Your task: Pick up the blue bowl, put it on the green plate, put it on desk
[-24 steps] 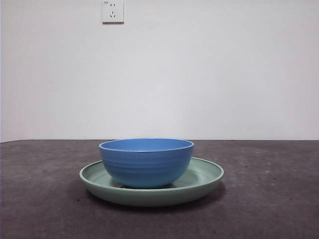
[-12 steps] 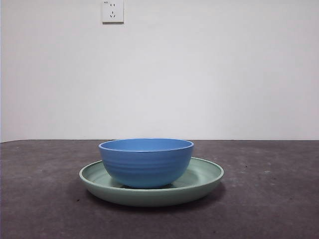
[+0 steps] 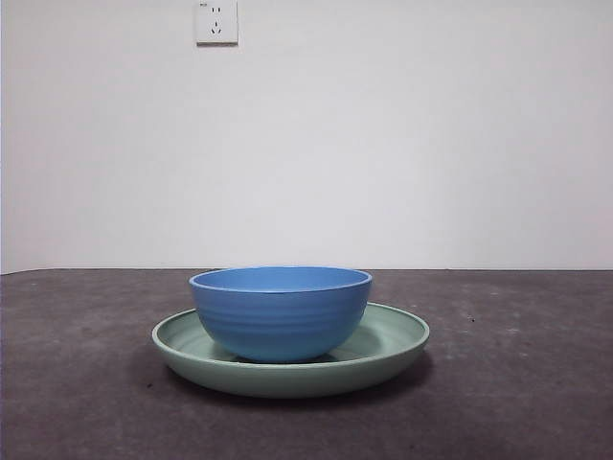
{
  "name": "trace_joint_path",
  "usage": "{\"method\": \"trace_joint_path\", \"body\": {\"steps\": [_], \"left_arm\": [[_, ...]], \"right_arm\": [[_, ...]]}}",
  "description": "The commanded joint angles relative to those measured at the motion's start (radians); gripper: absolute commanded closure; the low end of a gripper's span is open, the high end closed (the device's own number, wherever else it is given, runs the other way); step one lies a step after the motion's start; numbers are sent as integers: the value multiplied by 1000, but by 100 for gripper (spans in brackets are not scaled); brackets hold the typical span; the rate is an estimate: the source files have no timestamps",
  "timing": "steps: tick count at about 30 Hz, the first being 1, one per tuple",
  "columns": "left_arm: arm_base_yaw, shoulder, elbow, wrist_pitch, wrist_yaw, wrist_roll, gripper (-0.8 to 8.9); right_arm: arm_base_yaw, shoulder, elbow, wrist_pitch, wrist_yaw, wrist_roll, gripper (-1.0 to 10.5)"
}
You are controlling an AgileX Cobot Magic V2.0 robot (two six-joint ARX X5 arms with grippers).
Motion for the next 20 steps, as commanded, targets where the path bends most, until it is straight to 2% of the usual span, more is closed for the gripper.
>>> {"method": "trace_joint_path", "body": {"steps": [1,4,6,12,20], "left_arm": [[2,-1,-21,-6,-3,8,794],[2,-1,-20,-6,-3,8,794],[2,-1,-21,-6,-3,8,794],[2,-1,-20,-6,-3,8,794],[2,-1,-20,-6,-3,8,794]], "right_arm": [[-59,-86,-181,288,2,-35,921],[-128,-166,-341,462,1,-35,921],[-166,-211,-418,513,1,-35,921],[-226,-303,-554,542,31,-36,921],[-232,-328,-661,543,109,-36,921]]}}
